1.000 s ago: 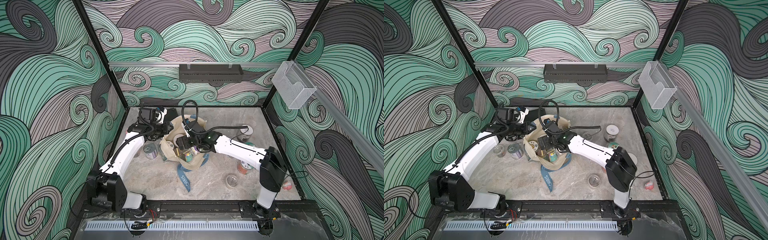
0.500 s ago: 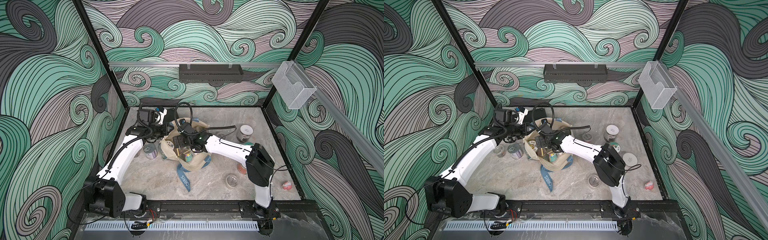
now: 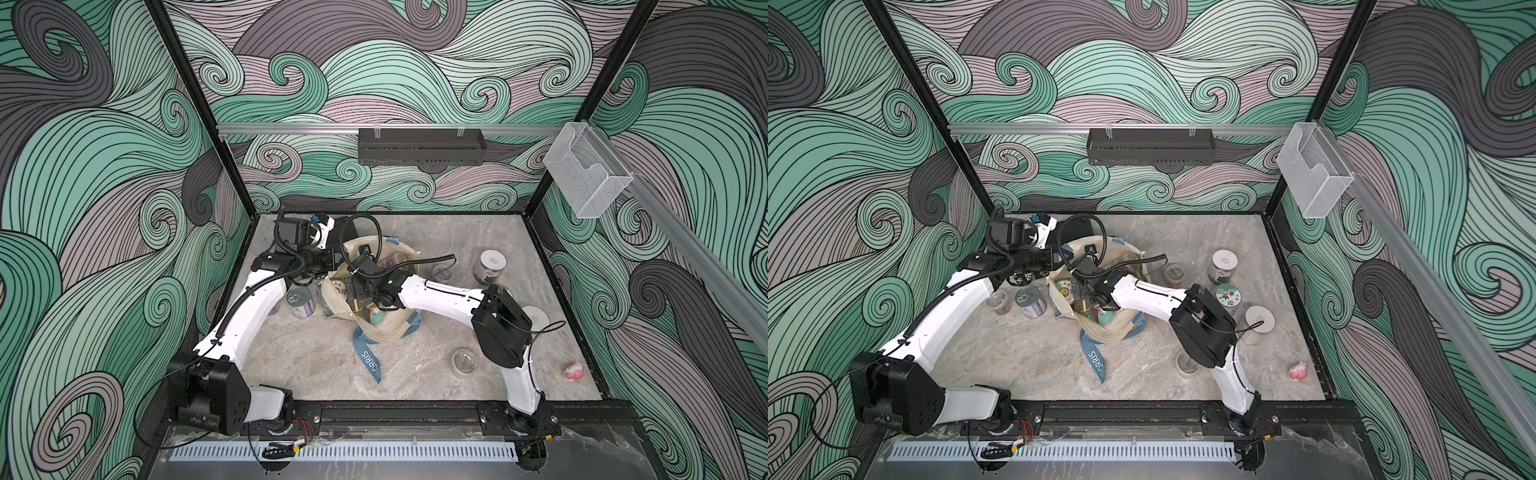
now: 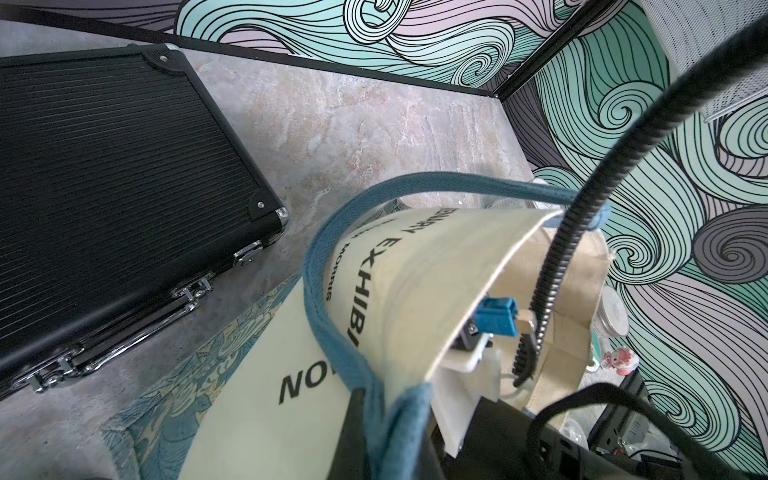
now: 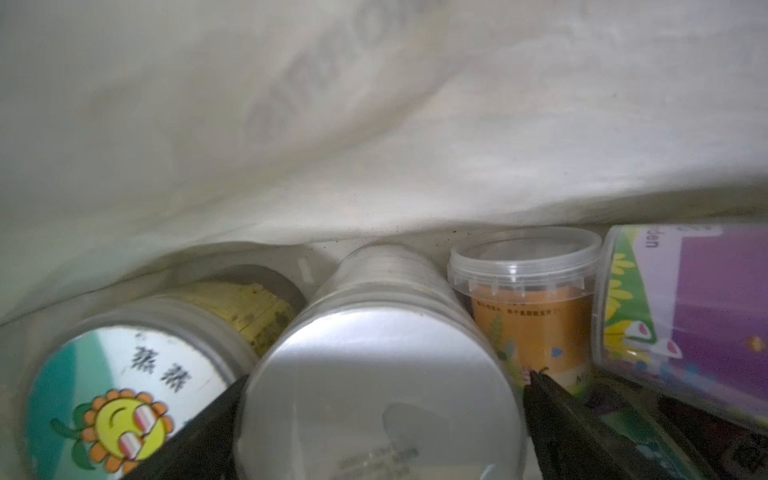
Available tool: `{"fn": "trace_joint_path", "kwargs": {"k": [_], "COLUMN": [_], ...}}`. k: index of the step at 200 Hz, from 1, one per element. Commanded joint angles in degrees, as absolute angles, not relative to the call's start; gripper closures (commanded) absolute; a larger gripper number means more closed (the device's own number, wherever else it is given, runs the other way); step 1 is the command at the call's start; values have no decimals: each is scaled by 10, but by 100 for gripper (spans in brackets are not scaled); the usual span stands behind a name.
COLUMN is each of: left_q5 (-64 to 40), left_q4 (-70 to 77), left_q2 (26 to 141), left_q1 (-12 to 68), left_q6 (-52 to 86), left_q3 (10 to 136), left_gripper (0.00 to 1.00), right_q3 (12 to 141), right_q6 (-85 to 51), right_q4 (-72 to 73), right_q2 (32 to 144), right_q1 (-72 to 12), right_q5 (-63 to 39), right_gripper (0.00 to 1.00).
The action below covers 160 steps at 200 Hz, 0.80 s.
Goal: Take out the seed jars from the canvas bag
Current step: Pick up the seed jar from the canvas bag.
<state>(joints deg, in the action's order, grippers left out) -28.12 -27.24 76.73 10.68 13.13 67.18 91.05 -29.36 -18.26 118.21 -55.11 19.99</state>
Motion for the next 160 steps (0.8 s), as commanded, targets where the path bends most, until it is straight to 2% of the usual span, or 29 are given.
{"fn": "trace_joint_path", "kwargs": {"k": [1,26,74,124,160], "left_q5": [-324,-321,-308,-276,-247], "left_q4": [-215,-216,-224,-236,-254], "left_q2": [746,747,749,751,766], "left_q1": [113,112,112,112,112], "left_q6": [130,129,129,127,130], "left_q3": [685,685,688,692,699], "left_gripper": [100,100,100,100,100], "right_q3": [924,936,927,875,841], "right_q6": [-302,-302,-301,-284,-274], "right_q4": [-202,-223,-222,-176,-152], "right_q2": [1200,1215,1190,1096,1025], "right_q1": [-544,-534,-531,-531,-531], "right_q5": [219,201,194,190,168], "right_gripper": [1,3,18,28,28]}}
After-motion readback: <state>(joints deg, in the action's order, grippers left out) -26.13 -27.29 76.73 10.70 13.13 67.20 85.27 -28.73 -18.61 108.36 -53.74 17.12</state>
